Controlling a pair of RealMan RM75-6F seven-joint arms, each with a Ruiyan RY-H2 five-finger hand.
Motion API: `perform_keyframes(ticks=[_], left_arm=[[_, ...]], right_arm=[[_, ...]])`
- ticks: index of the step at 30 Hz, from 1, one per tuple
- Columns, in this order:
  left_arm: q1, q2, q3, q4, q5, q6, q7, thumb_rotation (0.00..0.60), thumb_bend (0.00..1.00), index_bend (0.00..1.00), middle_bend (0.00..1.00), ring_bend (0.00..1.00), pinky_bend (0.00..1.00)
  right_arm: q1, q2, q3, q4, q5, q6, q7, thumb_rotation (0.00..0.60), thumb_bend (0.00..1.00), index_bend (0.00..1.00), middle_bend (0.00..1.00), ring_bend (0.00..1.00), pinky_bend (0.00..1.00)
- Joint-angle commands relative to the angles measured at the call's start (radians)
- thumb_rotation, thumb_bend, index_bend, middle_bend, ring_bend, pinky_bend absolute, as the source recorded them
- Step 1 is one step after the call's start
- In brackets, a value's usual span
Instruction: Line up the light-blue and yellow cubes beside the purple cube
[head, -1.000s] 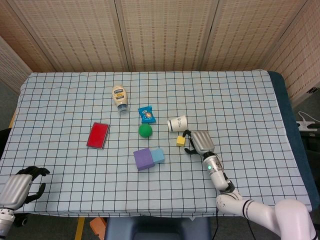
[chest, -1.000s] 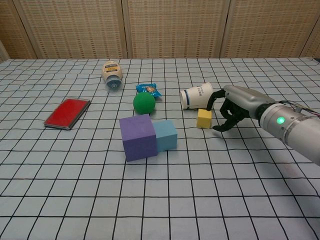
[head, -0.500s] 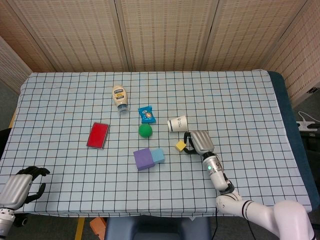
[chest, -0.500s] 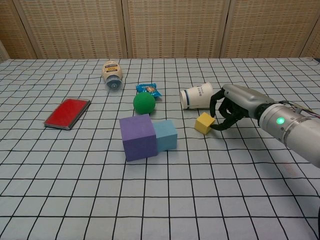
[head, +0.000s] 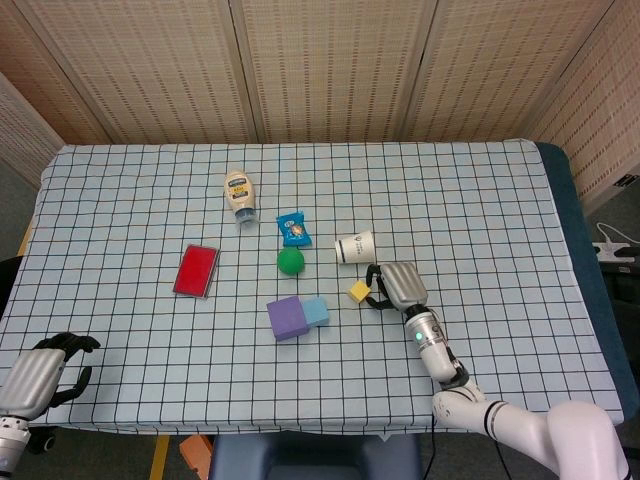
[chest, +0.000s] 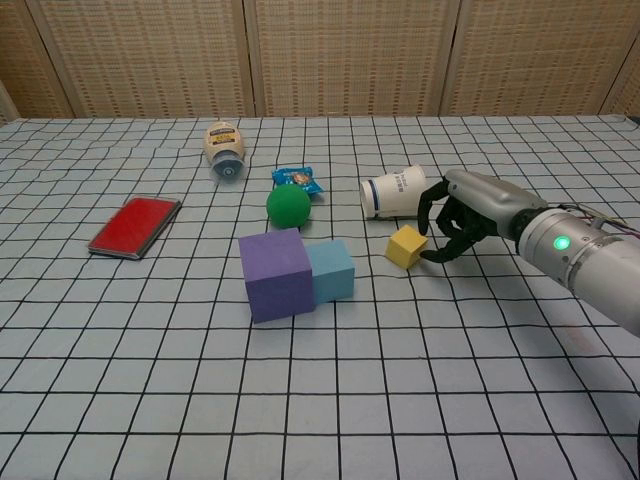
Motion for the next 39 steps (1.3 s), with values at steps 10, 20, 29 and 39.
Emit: perform_keyframes(ticks=[10,20,29,39], left_arm=[[-0.001,0.001,0.001,-0.002,0.000,-0.002,0.000,0.600,0.49,0.36,0.38,0.24,0.30],[-0.001,0.001,0.001,-0.001,0.000,-0.003,-0.002,0.600,0.49,0.36,0.38,0.24,0.30],[-0.001,0.001,0.003,-0.002,0.004,-0.002,0.000,0.600,0.49,0.36,0.38,0.24,0.30],[-0.001,0.002,0.002,-0.002,0.000,-0.004,-0.002,0.600,0.49,0.36,0.38,0.24,0.30]], right_arm=[[0.006,-0.013,0.004,0.018,-0.004,-0.007,0.012,0.600,0.13,0.53,0.87,0.92,1.00],[0.009,-0.026,0.003,0.038,-0.020,-0.004,0.031,0.600,0.13,0.56,0.87,0.92,1.00],[0.008,-0.013,0.007,0.017,-0.034,-0.004,0.070,0.600,0.14,0.59,0.87,0.92,1.00],[0.010,-0.009,0.000,0.010,-0.048,-0.006,0.080,0.600,0.15,0.60,0.87,0.92,1.00]])
